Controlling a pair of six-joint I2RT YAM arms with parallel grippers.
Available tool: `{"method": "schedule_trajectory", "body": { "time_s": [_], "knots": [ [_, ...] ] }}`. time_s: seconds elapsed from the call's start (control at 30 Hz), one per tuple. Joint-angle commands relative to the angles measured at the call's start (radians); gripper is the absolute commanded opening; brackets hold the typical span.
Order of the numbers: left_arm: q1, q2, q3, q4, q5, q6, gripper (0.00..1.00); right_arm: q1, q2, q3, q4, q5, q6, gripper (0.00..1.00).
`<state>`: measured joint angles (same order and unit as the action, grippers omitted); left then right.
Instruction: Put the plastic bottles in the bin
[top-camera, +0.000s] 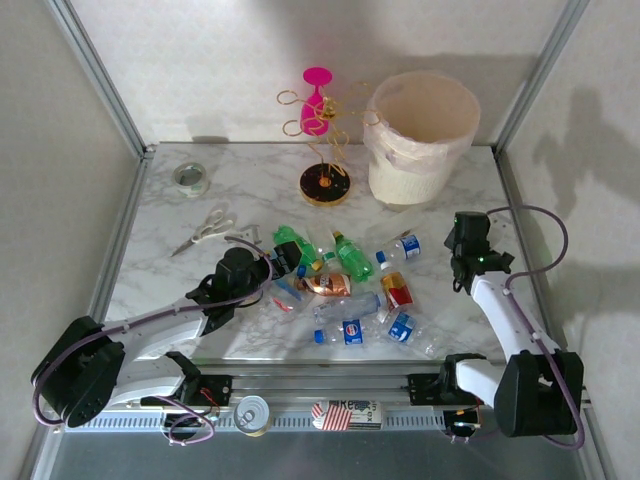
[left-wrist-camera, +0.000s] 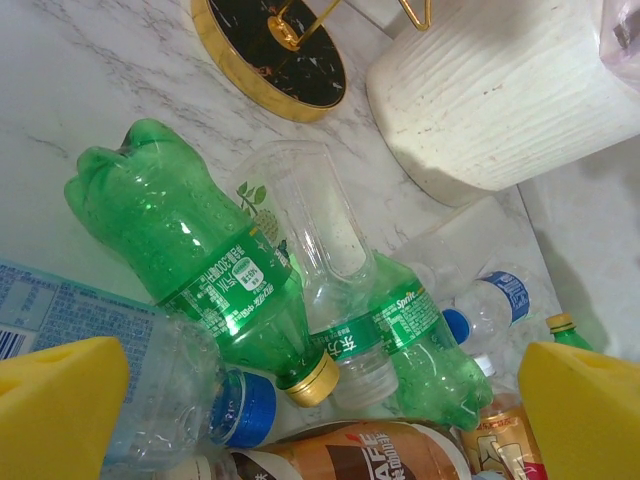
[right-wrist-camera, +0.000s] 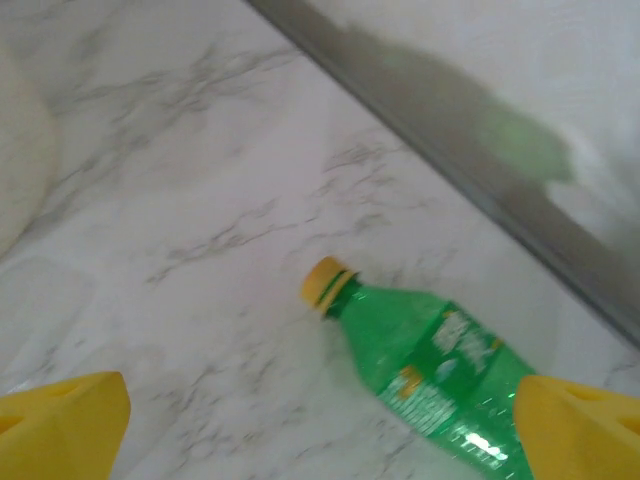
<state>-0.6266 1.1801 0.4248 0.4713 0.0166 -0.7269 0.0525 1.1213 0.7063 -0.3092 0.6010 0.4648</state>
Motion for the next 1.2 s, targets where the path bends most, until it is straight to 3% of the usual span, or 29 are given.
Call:
{"method": "schedule_trajectory", "body": {
  "time_s": [0.0, 0.2, 0.43, 0.63, 0.83, 1.17],
  "knots": [
    [0.007, 0.003, 0.029, 0.009, 0.019, -0.007, 1.0, -0.063, 0.026, -0.041, 0.098, 0.028, 0.02, 0.99],
    [0.007, 0.0, 0.031, 0.0, 0.014, -0.011, 1.0, -0.189, 0.083, -0.048, 0.171, -0.063, -0.004, 0.99],
    [0.007, 0.0, 0.022, 0.009, 0.01, -0.028, 1.0, -0.306, 0.174, -0.073, 0.196, -0.318, -0.037, 0.99],
    [0.007, 0.01, 0.028, 0.011, 0.013, -0.022, 1.0, -0.315, 0.218, -0.076, 0.195, -0.382, -0.04, 0.99],
    [0.007, 0.022, 0.029, 0.019, 0.004, -0.019, 1.0, -0.307, 0.155, -0.122, 0.179, -0.518, -0.016, 0.99],
    [0.007, 0.03, 0.034, 0.012, 0.004, -0.012, 1.0, -0.288, 0.143, -0.16, 0.161, -0.469, -0.013, 0.97]
  ]
}}
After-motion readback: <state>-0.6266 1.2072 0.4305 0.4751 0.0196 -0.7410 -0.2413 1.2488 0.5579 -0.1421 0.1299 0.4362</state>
